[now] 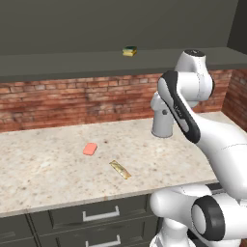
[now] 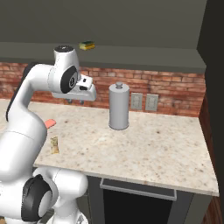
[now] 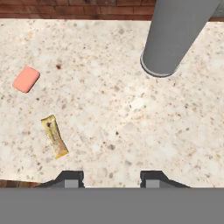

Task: Pick the bar and cereal from the counter and place them in the cabinets closest to them.

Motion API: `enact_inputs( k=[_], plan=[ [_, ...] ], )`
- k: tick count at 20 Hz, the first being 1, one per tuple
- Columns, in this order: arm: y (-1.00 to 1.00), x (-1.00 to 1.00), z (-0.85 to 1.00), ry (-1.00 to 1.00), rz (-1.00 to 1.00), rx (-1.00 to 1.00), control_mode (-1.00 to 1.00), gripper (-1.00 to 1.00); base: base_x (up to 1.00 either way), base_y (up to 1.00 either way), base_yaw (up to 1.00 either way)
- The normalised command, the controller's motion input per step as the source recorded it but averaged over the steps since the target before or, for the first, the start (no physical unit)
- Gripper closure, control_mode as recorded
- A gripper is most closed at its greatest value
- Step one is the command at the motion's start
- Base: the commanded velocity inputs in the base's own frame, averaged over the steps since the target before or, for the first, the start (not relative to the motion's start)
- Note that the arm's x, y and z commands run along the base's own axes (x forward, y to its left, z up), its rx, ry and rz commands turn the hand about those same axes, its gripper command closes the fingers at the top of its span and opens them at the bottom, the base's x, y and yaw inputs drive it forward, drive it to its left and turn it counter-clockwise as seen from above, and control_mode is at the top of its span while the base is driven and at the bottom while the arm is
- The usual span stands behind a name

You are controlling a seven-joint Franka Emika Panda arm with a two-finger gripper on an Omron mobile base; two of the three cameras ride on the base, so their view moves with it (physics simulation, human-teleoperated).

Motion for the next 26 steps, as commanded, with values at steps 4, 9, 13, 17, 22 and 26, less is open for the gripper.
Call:
enact_inputs(
  k=[4,9,13,17,22,26],
  plan=[
    [0.00,-0.01,-0.01,0.00,0.00,0.05,-1.00,-1.00,0.00,0.00,0.00],
    [-0.01,-0.03,0.00,0.00,0.00,0.03,-1.00,-1.00,0.00,0.00,0.00],
    [0.05,-0.32,-0.08,0.00,0.01,0.00,-1.00,-1.00,0.00,0.00,0.00],
    [0.33,-0.30,-0.14,0.00,0.01,0.00,-1.00,-1.00,0.00,0.00,0.00],
    [0.51,-0.10,-0.27,0.00,0.00,0.00,-1.00,-1.00,0.00,0.00,0.00],
    [0.44,0.00,-0.45,-0.02,0.00,0.00,-1.00,-1.00,0.00,0.00,0.00]
  ],
)
